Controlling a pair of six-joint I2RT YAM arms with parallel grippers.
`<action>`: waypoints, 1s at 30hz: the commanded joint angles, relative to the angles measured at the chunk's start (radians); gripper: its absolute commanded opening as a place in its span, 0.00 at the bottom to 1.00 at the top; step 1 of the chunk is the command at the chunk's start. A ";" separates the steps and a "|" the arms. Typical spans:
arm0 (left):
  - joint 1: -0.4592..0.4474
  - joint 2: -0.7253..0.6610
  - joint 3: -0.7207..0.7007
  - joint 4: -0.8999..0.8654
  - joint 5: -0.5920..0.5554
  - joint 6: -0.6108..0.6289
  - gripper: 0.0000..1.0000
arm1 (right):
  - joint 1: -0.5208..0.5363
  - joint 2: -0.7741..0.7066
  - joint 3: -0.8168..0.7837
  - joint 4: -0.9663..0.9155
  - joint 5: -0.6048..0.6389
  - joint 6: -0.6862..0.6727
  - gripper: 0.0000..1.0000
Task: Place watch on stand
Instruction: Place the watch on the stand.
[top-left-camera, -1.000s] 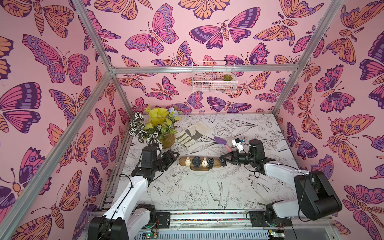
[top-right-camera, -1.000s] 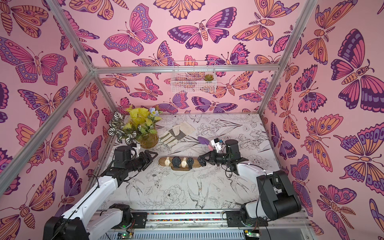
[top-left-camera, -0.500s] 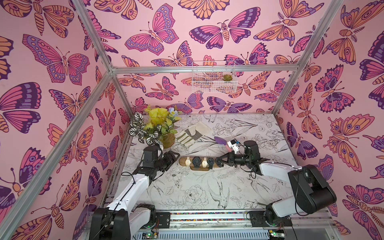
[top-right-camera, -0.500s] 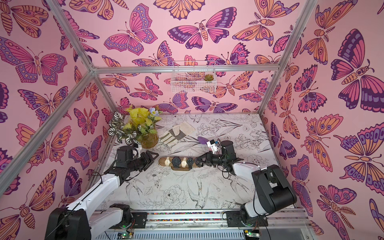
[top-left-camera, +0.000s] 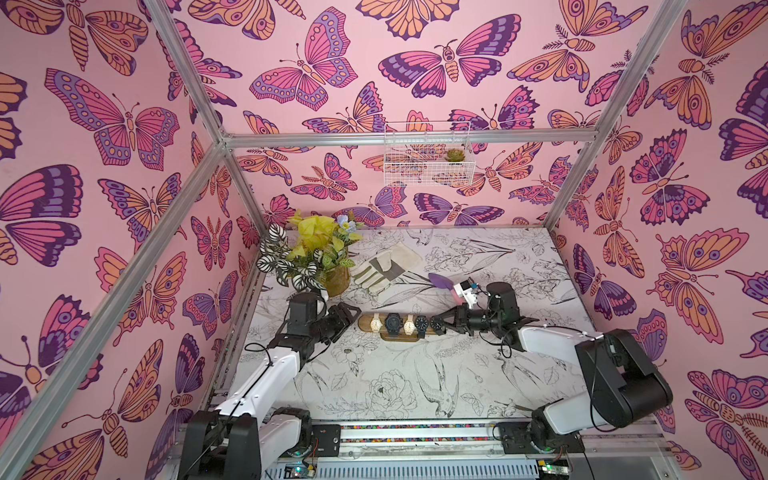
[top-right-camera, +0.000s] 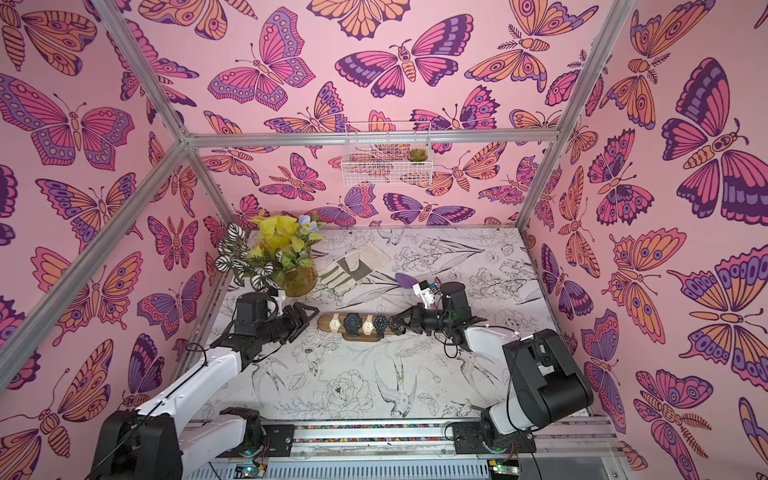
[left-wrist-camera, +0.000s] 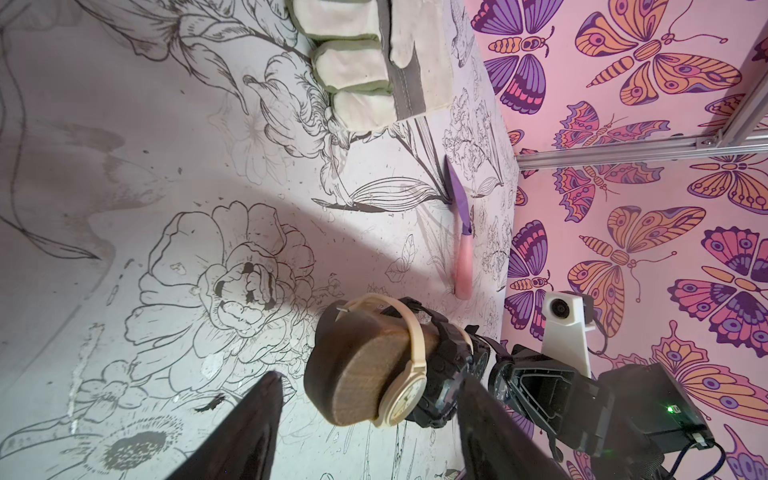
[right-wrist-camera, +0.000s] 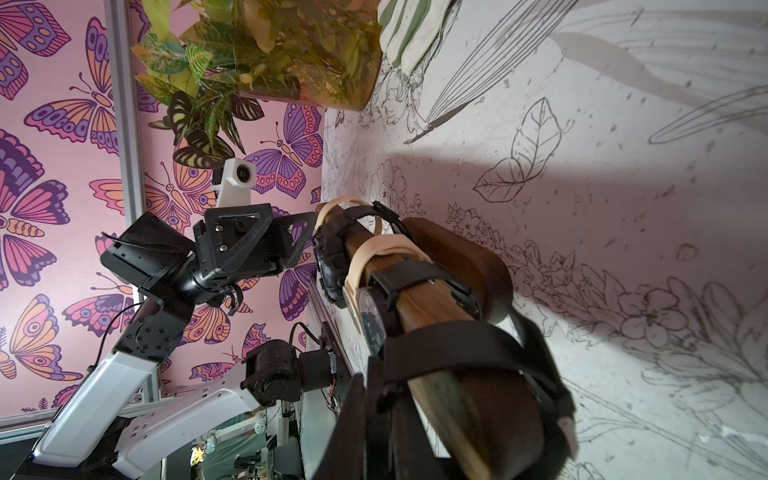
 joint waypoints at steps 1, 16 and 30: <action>-0.011 0.016 -0.014 0.028 -0.003 -0.001 0.68 | 0.012 0.014 -0.017 0.027 0.013 -0.005 0.08; -0.056 0.028 -0.009 0.032 -0.037 -0.009 0.68 | 0.027 0.017 -0.039 0.048 0.030 -0.004 0.08; -0.071 0.038 -0.016 0.040 -0.047 -0.009 0.68 | 0.027 0.028 -0.042 0.057 0.059 -0.002 0.10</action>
